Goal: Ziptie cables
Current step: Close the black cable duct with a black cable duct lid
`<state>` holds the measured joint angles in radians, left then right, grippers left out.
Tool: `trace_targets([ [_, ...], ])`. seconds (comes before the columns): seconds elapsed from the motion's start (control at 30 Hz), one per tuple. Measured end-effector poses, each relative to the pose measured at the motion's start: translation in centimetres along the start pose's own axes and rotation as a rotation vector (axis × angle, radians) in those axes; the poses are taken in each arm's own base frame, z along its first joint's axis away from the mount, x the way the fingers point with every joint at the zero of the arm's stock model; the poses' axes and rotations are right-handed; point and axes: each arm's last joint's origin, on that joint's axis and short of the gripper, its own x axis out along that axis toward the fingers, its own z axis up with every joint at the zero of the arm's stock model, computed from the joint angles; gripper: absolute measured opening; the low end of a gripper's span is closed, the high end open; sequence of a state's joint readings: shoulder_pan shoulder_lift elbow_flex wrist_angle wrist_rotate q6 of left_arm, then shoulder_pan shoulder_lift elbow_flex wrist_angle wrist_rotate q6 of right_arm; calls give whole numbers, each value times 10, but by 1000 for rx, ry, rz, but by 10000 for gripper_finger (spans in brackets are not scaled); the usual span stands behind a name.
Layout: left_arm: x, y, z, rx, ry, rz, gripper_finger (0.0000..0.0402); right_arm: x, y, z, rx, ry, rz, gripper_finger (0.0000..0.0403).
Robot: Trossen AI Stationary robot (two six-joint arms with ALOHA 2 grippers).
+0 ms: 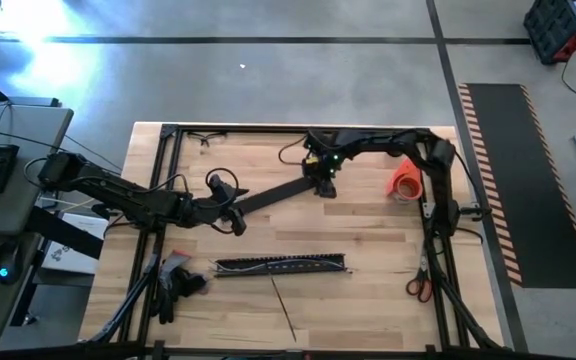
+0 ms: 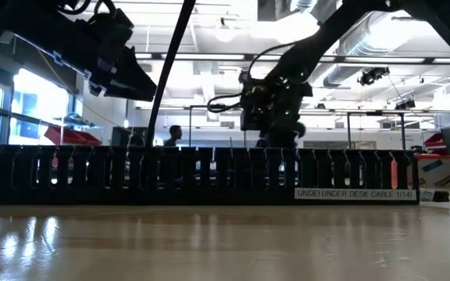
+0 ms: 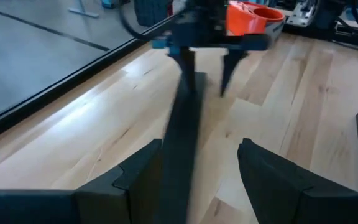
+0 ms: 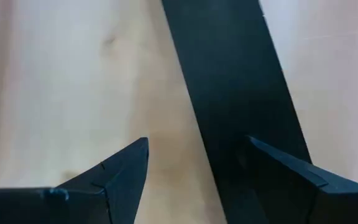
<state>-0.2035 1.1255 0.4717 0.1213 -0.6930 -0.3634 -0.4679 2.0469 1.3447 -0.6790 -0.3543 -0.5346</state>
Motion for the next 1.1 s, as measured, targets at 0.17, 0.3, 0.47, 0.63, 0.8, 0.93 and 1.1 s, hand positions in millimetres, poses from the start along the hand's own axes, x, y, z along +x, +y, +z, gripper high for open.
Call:
trace_targets([
  [0.17,0,0,0,4,-2,-1,188,-19,14,10,-46,-80,-13,247],
  [0.3,-1,-1,-1,13,2,-8,188,-15,24,7,-143,-235,32,247],
  [0.47,-2,-2,-1,25,3,-14,188,15,29,-7,-218,-395,-72,247],
  [0.63,-2,-2,-1,25,3,-14,188,17,23,-6,-205,-455,-148,248],
  [0.8,-2,-2,-1,25,3,-14,188,17,17,0,-213,-395,-160,248],
  [0.93,-2,-3,-1,20,-2,-16,188,28,13,-2,-224,-315,-151,248],
  [1.1,-2,-3,-1,21,0,-16,188,39,19,-4,-202,-259,-137,248],
])
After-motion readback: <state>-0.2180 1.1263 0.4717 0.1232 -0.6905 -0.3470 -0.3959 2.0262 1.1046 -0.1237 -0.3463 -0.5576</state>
